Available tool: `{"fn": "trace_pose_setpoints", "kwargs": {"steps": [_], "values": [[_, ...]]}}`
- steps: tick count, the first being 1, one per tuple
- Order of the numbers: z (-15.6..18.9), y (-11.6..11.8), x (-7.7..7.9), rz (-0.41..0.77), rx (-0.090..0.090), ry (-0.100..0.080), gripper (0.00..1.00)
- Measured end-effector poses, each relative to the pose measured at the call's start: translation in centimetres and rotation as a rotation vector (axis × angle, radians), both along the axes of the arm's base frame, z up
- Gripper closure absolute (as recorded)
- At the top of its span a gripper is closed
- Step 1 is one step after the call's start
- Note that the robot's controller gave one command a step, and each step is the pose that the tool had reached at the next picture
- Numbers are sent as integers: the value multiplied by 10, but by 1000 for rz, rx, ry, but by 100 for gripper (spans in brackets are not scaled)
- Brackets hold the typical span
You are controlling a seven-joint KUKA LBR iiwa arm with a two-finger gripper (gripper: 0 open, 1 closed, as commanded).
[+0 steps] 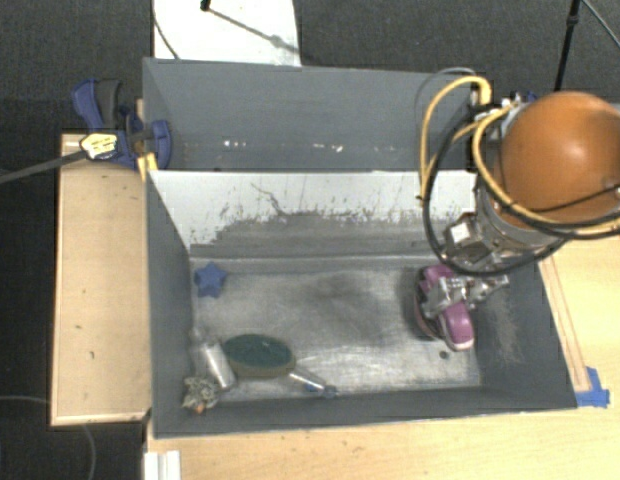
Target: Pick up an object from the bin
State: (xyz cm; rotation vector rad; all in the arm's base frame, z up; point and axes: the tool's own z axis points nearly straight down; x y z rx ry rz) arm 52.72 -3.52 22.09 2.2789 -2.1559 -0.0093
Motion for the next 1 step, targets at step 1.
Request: {"fn": "trace_pose_setpoints", "kwargs": {"steps": [1], "values": [[0,0,0,-4,0,1,100]]}}
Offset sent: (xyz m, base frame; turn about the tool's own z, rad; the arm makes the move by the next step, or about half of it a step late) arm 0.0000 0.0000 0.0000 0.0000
